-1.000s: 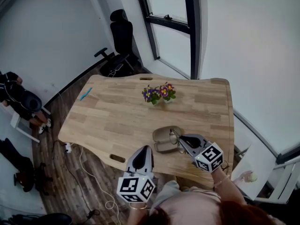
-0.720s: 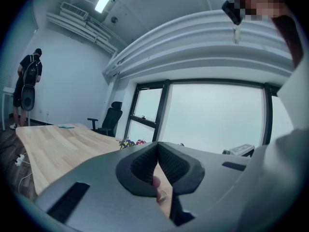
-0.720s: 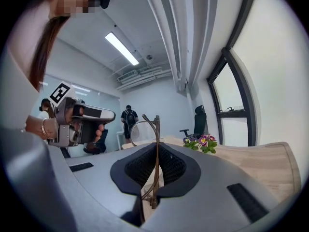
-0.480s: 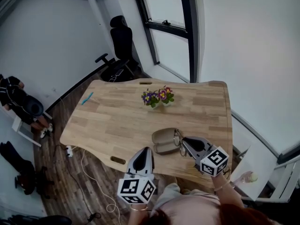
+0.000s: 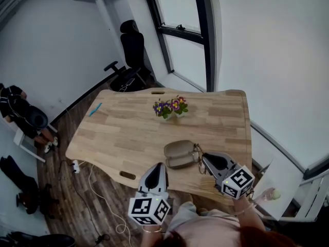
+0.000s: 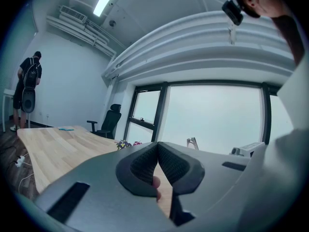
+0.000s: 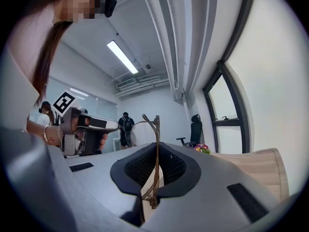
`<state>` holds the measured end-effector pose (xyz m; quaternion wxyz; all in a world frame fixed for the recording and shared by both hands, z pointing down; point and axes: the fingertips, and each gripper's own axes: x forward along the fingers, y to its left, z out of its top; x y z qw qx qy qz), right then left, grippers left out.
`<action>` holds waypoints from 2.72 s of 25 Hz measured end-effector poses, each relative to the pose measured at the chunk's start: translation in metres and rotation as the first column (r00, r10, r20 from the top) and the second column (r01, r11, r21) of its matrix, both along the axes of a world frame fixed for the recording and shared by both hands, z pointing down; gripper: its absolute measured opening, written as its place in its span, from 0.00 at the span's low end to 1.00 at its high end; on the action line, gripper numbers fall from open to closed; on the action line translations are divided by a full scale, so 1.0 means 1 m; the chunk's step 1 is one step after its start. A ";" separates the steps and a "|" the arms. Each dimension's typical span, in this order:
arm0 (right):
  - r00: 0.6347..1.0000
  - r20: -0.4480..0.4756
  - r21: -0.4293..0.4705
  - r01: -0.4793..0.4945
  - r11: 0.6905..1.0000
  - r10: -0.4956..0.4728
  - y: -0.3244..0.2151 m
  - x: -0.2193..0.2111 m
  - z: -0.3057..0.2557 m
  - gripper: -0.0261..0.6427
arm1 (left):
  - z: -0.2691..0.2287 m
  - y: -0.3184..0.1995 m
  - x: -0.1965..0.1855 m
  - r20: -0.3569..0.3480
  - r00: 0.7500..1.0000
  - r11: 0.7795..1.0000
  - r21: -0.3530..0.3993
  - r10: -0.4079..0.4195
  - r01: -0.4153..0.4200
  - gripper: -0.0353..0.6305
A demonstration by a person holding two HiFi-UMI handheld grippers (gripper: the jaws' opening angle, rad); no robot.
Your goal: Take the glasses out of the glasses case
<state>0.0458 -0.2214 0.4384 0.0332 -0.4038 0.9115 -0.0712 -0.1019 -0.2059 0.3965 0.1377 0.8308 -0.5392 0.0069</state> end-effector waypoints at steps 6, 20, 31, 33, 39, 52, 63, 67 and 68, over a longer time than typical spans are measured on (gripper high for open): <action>1.000 0.003 0.022 -0.018 1.000 0.018 0.013 0.012 -0.010 0.06 | -0.002 0.010 0.007 0.004 1.000 1.000 0.005 0.001 -0.001 0.05; 1.000 -0.006 0.082 -0.014 0.997 0.015 0.030 0.024 -0.028 0.06 | -0.005 0.035 0.025 0.013 1.000 1.000 0.019 -0.009 0.009 0.05; 0.998 -0.030 0.099 -0.048 0.994 0.051 0.022 0.005 -0.035 0.06 | -0.009 0.031 0.013 0.006 1.000 1.000 0.021 0.021 -0.022 0.05; 0.997 -0.046 0.099 -0.061 0.993 0.066 0.021 0.002 -0.037 0.06 | -0.011 0.030 0.008 0.006 1.000 0.999 0.020 0.027 -0.027 0.05; 0.992 -0.068 0.096 -0.098 0.990 0.105 0.021 -0.008 -0.040 0.06 | -0.016 0.029 -0.003 0.001 0.999 0.998 0.021 0.053 -0.053 0.05; 0.980 -0.091 0.102 -0.169 0.980 0.178 0.021 -0.021 -0.042 0.06 | -0.013 0.025 -0.025 -0.019 0.995 0.995 0.027 0.102 -0.101 0.05; 0.969 -0.113 0.110 -0.209 0.972 0.221 0.025 -0.025 -0.047 0.06 | -0.010 0.019 -0.040 -0.037 0.991 0.992 0.030 0.125 -0.124 0.05; 0.967 -0.117 0.108 -0.213 0.971 0.225 0.028 -0.025 -0.046 0.06 | -0.009 0.020 -0.036 -0.037 0.989 0.990 0.025 0.141 -0.140 0.05; 0.967 -0.119 0.106 -0.213 0.971 0.225 0.028 -0.025 -0.046 0.06 | -0.009 0.021 -0.035 -0.037 0.989 0.989 0.023 0.144 -0.143 0.05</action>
